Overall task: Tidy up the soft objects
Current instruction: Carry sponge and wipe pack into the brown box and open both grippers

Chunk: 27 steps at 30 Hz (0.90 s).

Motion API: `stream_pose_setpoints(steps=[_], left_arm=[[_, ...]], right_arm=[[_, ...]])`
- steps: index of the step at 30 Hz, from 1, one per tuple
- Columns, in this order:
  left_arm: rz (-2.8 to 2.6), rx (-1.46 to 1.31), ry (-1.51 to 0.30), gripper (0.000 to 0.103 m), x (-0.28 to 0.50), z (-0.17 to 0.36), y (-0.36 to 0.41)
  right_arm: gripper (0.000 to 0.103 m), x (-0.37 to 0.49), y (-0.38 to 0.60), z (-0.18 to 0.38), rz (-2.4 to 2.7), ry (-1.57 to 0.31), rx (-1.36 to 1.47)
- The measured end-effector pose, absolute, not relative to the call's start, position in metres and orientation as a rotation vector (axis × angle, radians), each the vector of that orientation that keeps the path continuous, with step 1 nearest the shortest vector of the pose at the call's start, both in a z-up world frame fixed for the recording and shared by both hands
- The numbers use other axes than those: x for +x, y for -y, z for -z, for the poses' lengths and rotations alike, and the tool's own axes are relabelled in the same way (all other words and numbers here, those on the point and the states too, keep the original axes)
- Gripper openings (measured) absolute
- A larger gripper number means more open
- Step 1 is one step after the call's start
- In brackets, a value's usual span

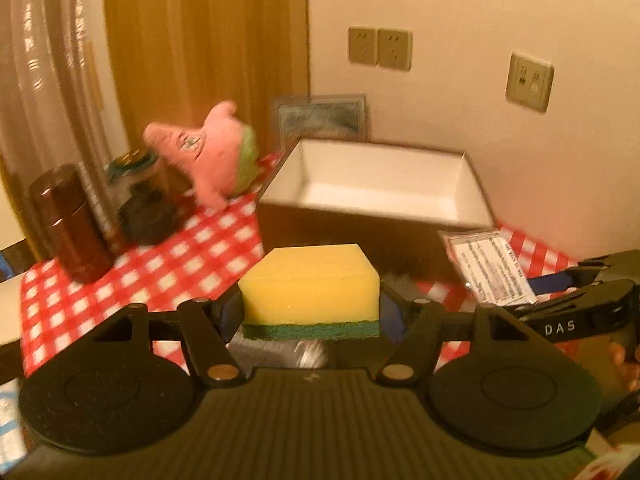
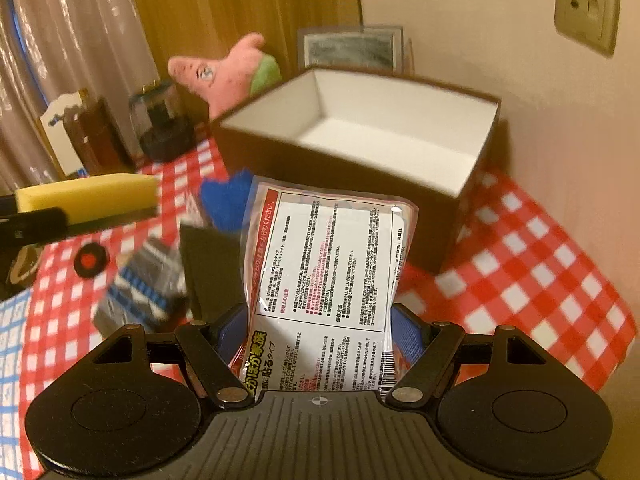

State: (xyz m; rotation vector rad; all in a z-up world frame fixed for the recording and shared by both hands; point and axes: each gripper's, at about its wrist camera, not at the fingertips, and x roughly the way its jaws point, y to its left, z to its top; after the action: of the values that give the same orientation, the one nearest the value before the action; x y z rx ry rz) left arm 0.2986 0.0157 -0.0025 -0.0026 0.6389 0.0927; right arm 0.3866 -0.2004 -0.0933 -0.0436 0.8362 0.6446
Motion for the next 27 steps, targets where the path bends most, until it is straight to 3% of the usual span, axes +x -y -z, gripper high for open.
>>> stream_pose_setpoints(steps=[13, 27], left_arm=[[-0.049, 0.006, -0.559, 0.066, 0.432, -0.006, 0.006], [-0.068, -0.002, -0.666, 0.066, 0.543, 0.036, 0.010]], right_arm=[[0.076, 0.480, 0.176, 0.039, -0.604, -0.725, -0.001], [0.076, 0.586, 0.156, 0.075, -0.547, -0.809, 0.003]])
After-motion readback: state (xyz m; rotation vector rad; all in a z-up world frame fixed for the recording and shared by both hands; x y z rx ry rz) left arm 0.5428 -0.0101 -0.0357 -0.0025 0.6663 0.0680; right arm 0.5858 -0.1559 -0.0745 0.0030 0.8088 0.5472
